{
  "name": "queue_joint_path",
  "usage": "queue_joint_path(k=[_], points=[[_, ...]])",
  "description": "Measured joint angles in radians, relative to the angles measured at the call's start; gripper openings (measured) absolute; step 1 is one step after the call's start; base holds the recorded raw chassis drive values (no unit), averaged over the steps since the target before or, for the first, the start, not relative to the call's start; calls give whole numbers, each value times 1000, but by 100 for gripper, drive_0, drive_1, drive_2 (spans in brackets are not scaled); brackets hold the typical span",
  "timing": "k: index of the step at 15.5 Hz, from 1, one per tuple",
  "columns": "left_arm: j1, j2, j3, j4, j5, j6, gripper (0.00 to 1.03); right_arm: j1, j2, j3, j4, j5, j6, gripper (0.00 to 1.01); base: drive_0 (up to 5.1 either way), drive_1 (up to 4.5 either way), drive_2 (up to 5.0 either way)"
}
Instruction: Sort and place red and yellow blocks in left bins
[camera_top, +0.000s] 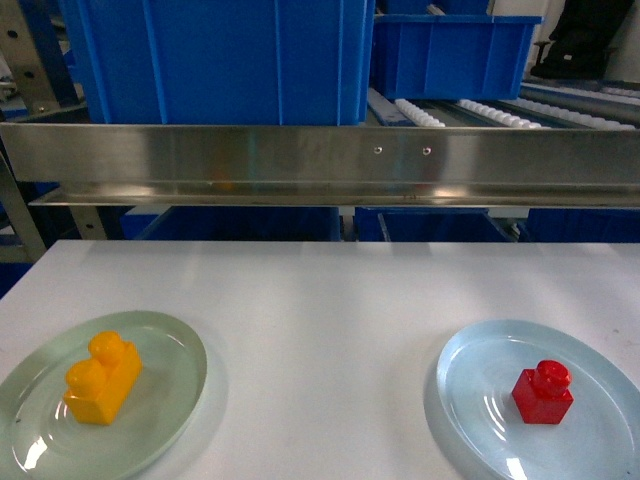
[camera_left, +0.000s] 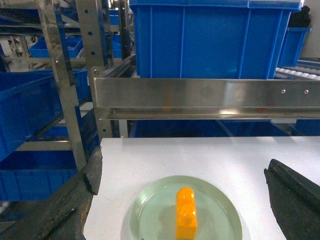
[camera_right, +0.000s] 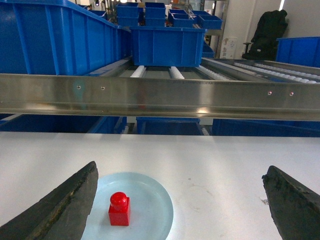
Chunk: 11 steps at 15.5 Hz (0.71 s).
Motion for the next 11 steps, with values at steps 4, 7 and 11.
queue_joint_path(k=[4, 7, 11], points=[[0, 0, 0, 0, 0, 0, 98, 0, 0, 0, 0, 0, 0, 98, 0, 0, 0], [0, 0, 0, 0, 0, 0, 98, 0, 0, 0, 0, -4, 1, 98, 0, 0, 0], [154, 314, 110, 260, 217, -100, 98, -9, 309, 80, 260, -48, -15, 98, 0, 0, 0]])
